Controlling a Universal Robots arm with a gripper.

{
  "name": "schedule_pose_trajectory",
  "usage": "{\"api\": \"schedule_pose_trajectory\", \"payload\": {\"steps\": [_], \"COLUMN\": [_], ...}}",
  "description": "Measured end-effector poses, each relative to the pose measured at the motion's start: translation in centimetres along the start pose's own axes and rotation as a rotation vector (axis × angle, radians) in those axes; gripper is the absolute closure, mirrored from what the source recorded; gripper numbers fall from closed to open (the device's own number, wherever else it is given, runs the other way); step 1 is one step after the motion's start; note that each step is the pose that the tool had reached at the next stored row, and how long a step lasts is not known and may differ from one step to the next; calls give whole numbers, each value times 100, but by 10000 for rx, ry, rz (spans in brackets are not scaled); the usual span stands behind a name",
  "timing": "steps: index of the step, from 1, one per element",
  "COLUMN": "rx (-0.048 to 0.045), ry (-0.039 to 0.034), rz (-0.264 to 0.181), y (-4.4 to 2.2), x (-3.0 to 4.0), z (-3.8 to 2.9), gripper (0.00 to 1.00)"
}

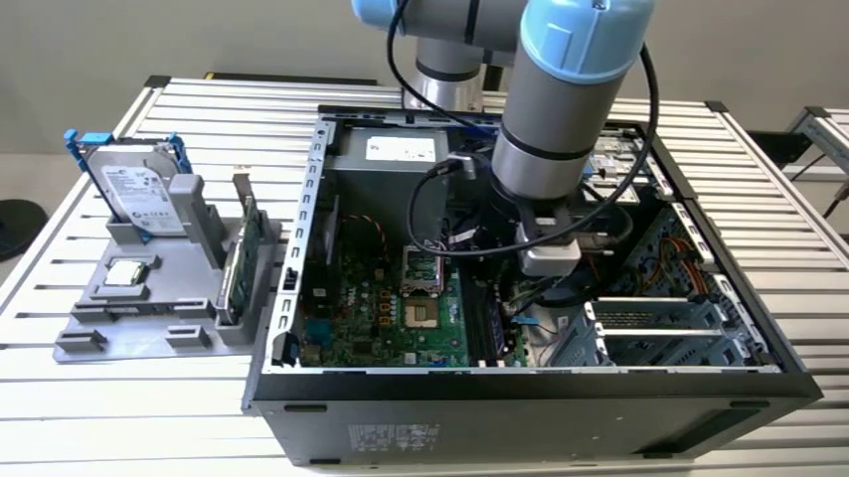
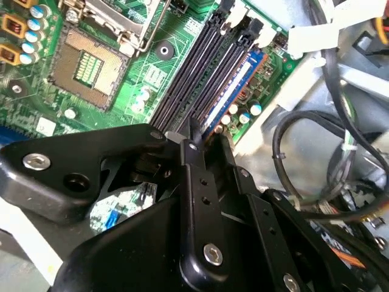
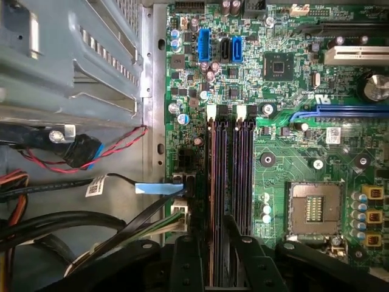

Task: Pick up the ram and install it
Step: 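Insert the ram into the slot, then press down the ram until it locks into place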

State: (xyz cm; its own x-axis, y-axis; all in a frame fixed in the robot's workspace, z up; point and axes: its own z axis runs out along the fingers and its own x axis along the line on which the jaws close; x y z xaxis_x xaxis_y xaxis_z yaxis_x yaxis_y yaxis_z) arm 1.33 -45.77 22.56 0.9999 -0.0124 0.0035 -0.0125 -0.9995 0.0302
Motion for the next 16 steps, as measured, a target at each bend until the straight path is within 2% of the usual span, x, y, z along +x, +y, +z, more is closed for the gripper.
{"api": "schedule_pose_trajectory", "payload": {"steps": [6,10,11,16], "rx": [49,69,72,90], "ry": [-2,-1,-1,-1], "rz": [5,4,4,5], "y": [6,6,7,7], "x": [1,1,1,0], "z": [-202,-219,-221,-231], "gripper": [0,0,100,100]}}
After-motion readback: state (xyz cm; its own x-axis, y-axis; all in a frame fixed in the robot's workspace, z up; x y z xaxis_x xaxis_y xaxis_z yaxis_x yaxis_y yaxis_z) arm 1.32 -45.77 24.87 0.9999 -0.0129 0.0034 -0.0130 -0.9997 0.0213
